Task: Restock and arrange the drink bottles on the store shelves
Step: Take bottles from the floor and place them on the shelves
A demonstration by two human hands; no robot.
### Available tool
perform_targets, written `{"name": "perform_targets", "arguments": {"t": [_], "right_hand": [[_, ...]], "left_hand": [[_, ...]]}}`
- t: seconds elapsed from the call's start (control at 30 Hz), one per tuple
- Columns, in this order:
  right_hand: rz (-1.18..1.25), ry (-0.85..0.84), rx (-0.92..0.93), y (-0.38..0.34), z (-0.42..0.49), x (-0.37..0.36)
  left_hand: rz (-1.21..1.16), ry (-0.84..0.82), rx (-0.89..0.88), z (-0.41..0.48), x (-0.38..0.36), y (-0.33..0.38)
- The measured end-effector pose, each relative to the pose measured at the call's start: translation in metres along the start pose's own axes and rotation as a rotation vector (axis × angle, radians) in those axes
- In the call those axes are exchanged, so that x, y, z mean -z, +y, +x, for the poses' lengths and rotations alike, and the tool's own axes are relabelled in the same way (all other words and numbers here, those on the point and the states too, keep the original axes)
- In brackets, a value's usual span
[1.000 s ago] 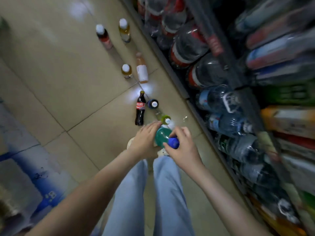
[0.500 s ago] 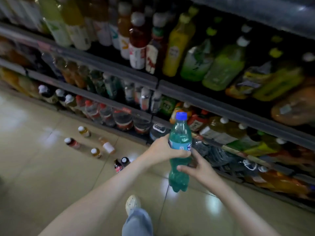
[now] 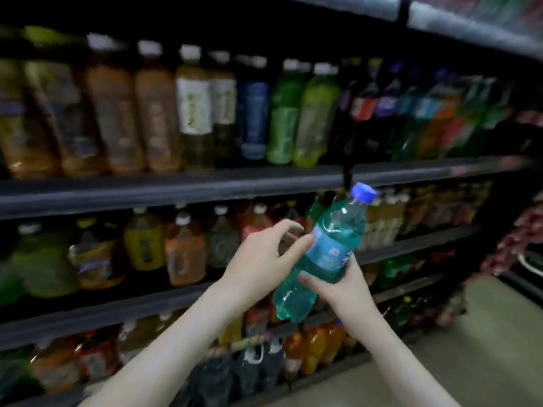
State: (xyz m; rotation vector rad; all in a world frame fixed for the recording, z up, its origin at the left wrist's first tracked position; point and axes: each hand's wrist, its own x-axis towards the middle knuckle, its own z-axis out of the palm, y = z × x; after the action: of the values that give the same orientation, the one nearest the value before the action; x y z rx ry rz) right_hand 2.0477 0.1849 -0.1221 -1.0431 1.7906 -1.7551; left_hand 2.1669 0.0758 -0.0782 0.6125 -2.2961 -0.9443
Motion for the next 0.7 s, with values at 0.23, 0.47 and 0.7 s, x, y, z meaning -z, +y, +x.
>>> {"name": "perform_targets", "arguments": {"t": [0.23, 0.47, 0.7], "right_hand": [[0.048, 0.433, 0.431, -0.044, 0.118, 0.117], [0.012, 0.496, 0.541, -0.039, 0.248, 0.202], [-0.060, 0.358, 0.407, -0.025, 0.337, 0.219]], "left_hand": [[0.198, 0.332, -0.286, 0.138, -0.062, 0.060], [0.354, 0.559, -0.322, 0.269, -0.130, 0.065], [0.428, 0.520, -0.023, 0.344, -0.161, 0.058]]}}
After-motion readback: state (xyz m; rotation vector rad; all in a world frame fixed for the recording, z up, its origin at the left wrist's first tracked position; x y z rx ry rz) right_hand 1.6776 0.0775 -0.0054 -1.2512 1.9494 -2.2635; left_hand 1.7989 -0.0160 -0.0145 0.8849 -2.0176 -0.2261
